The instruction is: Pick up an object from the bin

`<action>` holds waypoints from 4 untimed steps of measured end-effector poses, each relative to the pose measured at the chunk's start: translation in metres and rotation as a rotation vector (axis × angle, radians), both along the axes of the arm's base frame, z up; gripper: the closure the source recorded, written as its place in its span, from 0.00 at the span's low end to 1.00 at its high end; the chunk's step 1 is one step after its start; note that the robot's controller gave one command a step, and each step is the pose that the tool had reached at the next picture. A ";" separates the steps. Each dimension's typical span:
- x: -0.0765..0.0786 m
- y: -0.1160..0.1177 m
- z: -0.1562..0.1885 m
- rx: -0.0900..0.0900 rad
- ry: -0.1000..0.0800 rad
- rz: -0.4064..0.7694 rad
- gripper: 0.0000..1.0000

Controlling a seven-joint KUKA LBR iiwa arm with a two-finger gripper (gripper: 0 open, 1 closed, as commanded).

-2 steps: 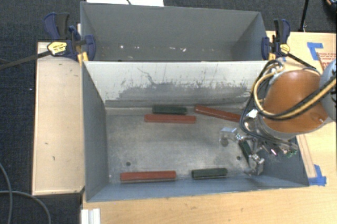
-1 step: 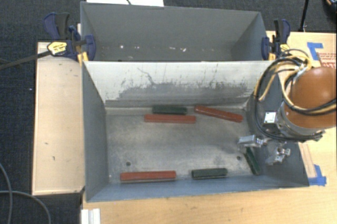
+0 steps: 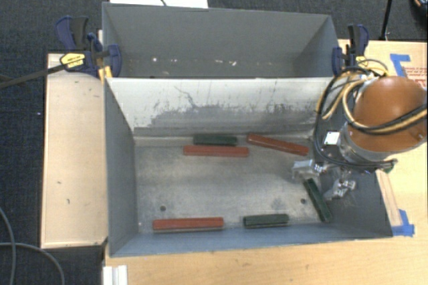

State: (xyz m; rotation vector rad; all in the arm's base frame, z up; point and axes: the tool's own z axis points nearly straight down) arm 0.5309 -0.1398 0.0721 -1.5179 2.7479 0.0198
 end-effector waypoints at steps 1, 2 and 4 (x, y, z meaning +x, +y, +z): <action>-0.030 0.001 0.000 -0.001 -0.020 0.507 0.00; -0.030 0.000 0.000 -0.002 -0.019 0.500 1.00; -0.028 0.002 0.055 -0.011 -0.012 0.489 1.00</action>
Offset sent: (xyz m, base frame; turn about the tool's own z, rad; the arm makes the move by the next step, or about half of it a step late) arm -0.0332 -0.0065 -0.0021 -0.5044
